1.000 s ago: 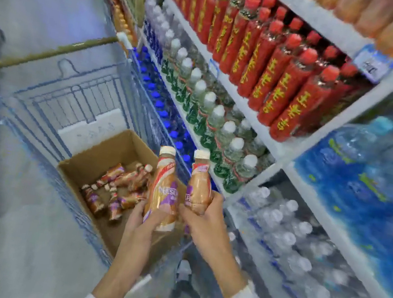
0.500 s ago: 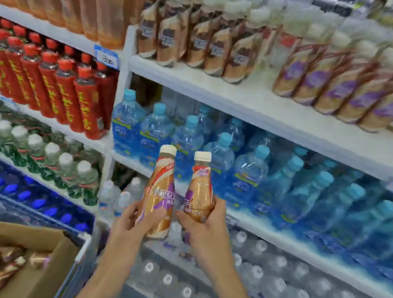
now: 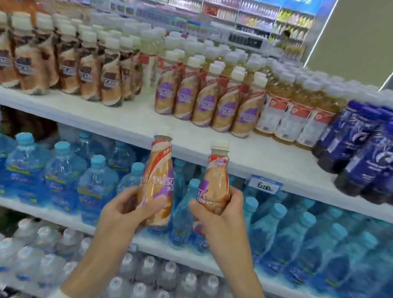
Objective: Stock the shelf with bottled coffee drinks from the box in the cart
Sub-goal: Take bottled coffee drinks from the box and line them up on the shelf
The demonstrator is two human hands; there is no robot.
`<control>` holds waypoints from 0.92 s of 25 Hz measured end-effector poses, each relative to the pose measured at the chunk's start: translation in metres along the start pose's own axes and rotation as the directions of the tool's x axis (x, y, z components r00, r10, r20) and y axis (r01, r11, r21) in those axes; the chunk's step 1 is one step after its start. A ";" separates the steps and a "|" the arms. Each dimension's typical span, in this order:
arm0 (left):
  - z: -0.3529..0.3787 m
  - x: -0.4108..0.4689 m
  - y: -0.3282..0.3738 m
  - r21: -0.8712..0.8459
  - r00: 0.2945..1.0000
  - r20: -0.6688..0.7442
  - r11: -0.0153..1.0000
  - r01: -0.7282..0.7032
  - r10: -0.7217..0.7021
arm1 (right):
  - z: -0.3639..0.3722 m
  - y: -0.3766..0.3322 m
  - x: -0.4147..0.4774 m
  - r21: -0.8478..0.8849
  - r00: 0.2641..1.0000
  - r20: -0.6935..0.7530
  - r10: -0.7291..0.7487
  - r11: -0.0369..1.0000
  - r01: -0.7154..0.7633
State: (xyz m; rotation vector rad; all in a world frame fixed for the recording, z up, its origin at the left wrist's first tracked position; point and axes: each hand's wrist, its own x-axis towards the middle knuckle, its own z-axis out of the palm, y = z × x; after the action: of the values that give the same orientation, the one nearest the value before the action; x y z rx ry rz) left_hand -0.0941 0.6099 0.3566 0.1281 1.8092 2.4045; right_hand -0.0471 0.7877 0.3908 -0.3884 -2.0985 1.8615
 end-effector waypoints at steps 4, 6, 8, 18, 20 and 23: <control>0.045 0.047 0.039 0.195 0.978 0.101 0.960 -0.202 0.185 | -0.023 -0.035 0.048 -0.014 0.989 -0.081 -0.127 0.992 0.127; 0.061 0.078 0.055 0.273 0.959 0.129 0.920 -0.280 0.254 | -0.028 -0.051 0.073 -0.047 0.975 -0.122 -0.188 0.982 0.183; 0.075 0.109 0.068 0.337 0.943 0.166 0.882 -0.330 0.290 | -0.030 -0.061 0.098 -0.039 0.967 -0.157 -0.200 0.980 0.197; 0.094 0.183 0.045 0.429 0.929 0.228 0.826 -0.365 0.292 | -0.024 -0.039 0.163 -0.077 0.962 -0.204 -0.183 0.982 0.170; 0.093 0.183 0.041 0.422 0.919 0.239 0.819 -0.388 0.312 | -0.023 -0.035 0.164 -0.114 0.964 -0.198 -0.175 0.981 0.154; 0.089 0.185 0.040 0.407 0.914 0.268 0.824 -0.395 0.306 | -0.023 -0.033 0.160 -0.178 0.946 -0.273 -0.175 0.975 0.129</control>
State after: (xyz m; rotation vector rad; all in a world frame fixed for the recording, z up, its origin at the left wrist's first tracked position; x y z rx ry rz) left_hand -0.2658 0.7121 0.4176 0.7803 2.3852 2.0128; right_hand -0.1847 0.8685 0.4342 -0.4867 -2.0185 1.4589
